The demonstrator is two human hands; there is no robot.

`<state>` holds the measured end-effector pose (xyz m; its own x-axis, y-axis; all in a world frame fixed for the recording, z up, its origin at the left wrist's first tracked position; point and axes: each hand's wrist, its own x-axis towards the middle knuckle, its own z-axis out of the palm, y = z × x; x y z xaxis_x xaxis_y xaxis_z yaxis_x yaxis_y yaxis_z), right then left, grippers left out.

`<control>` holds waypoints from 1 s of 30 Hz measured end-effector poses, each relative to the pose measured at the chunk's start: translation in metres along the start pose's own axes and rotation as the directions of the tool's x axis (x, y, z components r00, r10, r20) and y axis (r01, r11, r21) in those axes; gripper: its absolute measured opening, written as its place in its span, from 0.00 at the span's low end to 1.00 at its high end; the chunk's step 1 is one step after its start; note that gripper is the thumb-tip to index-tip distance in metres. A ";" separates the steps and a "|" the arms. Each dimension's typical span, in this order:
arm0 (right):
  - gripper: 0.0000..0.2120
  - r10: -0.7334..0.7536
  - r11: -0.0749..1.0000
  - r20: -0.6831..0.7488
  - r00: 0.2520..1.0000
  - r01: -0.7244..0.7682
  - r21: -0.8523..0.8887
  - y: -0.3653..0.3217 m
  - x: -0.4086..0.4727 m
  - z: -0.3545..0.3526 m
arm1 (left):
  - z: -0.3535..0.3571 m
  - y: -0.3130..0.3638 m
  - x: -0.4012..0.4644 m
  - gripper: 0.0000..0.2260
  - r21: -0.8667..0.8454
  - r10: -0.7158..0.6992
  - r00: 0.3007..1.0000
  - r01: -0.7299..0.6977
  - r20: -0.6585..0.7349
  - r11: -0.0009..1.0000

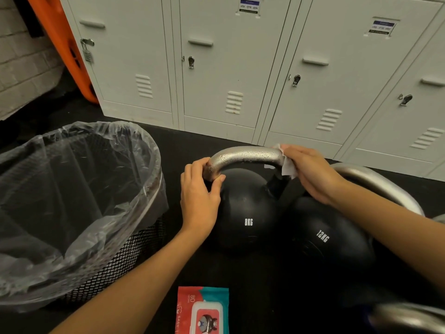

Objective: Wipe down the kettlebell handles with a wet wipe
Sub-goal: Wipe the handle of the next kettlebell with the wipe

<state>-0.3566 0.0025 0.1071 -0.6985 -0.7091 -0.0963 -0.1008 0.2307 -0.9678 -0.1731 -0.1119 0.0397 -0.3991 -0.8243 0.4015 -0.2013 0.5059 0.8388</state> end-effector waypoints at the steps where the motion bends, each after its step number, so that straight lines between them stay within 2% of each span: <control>1: 0.12 0.023 0.999 -0.007 1.000 -0.024 -0.037 0.000 0.001 -0.001 | 0.000 0.000 0.000 0.16 -0.001 -0.001 1.000 0.001 0.001 1.000; 4: 0.14 0.109 0.985 -0.005 0.994 -0.109 -0.133 -0.001 0.006 0.001 | 0.000 0.001 0.000 0.16 -0.002 -0.008 1.000 0.008 0.001 1.000; 6: 0.14 0.114 0.970 -0.020 0.993 -0.116 -0.213 -0.009 0.009 0.007 | -0.001 0.001 0.000 0.16 -0.002 -0.010 1.000 0.010 0.001 1.000; 10: 0.18 -0.025 0.930 -0.009 1.000 0.020 -0.367 -0.027 -0.001 0.019 | -0.001 0.001 0.000 0.16 -0.003 -0.010 1.000 0.010 0.004 1.000; 14: 0.16 -0.183 0.899 0.075 0.980 0.198 -0.390 -0.023 -0.015 0.017 | -0.001 0.001 0.000 0.16 -0.006 -0.004 1.000 0.004 0.005 1.000; 19: 0.17 -0.307 0.866 0.116 0.945 0.328 -0.378 -0.002 -0.028 -0.001 | -0.001 0.001 0.000 0.16 -0.016 -0.010 1.000 0.010 0.012 1.000; 22: 0.17 -0.254 0.913 0.079 0.964 0.266 -0.310 0.013 -0.026 -0.015 | -0.001 0.001 0.000 0.16 -0.026 -0.016 1.000 0.016 0.010 1.000; 26: 0.15 -0.059 0.995 0.080 0.995 0.066 -0.080 0.027 -0.014 -0.024 | -0.001 0.001 0.000 0.16 -0.028 -0.015 1.000 0.015 0.009 0.999; 30: 0.18 -0.060 0.979 0.030 0.998 0.065 -0.191 0.011 -0.004 -0.010 | -0.001 0.000 0.000 0.16 -0.027 -0.023 1.000 0.023 0.007 0.999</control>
<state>-0.3626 0.0145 0.0995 -0.6698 -0.7412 -0.0446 -0.2794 0.3072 -0.9097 -0.1723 -0.1121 0.0402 -0.4009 -0.8337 0.3798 -0.1865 0.4801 0.8571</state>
